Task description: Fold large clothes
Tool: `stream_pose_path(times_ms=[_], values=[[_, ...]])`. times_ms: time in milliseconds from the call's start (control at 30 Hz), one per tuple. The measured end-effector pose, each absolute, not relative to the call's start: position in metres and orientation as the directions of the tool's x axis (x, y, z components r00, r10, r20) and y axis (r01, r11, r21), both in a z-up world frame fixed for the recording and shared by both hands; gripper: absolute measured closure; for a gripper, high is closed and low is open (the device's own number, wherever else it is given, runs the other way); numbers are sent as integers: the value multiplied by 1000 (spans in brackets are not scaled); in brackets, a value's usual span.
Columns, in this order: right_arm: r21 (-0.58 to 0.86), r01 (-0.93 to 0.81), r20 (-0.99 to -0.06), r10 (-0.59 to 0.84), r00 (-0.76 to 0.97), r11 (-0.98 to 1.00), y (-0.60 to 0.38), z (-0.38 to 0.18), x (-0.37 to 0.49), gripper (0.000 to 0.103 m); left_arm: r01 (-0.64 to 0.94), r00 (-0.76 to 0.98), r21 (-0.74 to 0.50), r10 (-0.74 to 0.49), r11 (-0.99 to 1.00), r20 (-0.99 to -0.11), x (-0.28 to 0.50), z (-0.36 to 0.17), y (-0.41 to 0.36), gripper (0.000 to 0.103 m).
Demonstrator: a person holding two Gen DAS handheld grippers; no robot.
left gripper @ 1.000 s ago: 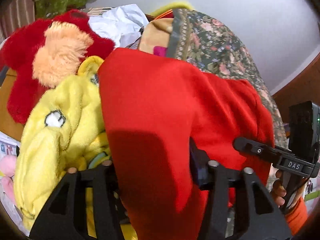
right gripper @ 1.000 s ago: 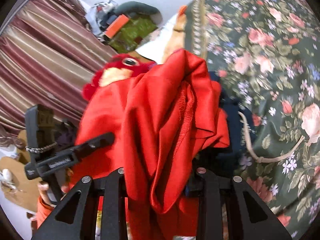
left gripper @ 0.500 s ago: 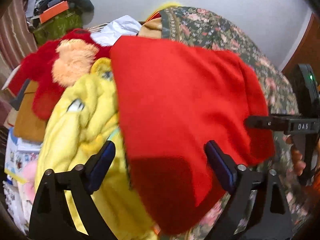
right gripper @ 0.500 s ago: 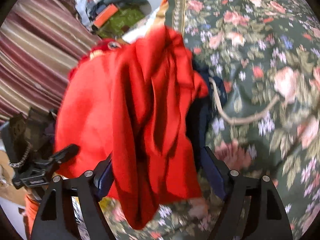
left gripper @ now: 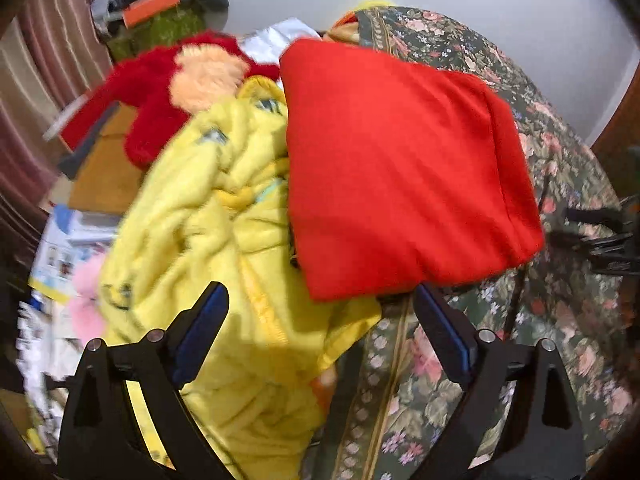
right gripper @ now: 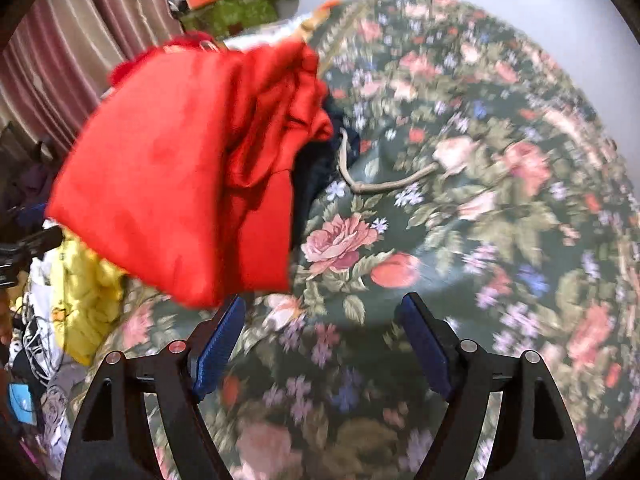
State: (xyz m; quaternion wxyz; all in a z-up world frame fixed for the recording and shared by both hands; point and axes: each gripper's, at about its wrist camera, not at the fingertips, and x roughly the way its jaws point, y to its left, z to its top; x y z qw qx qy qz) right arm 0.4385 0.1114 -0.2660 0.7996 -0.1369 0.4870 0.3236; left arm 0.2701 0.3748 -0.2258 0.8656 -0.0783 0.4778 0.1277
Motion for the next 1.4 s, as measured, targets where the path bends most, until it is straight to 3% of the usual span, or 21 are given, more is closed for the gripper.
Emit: stream_pose_path(times_ms=[167,500,700,867,1200,1267,1367,1400], values=[[154,-659,-764,511,393,736,88,-197,402,25,-287,607,4,185,958,-773,243,-174,344,9],[157,-729,-394,719,572,666,32,-38,275,25,-244,878,-3,220,970,-425,141,-27,258,9],[152,-743,-243,753,612,652,0,2,199,25,-224,949,-33,211,974,-233,72,18,218,9],[114,-745,-132,753,645,658,-25,16,137,25,-237,962,-23,232,971,-142,31,26,192,9],[118,-728,-113,737,666,676,-41,14,74,24,-266,962,-4,265,964,-72,-8,21,159,7],[113,-716,-127,725,677,689,-42,12,72,16,-265,962,-15,263,964,-70,-11,19,158,0],[119,-689,-122,699,705,715,-48,11,68,0,-262,963,-31,260,964,-75,-14,17,158,0],[126,-682,-118,693,711,720,-49,11,67,0,-259,964,-37,256,965,-79,-15,16,158,0]])
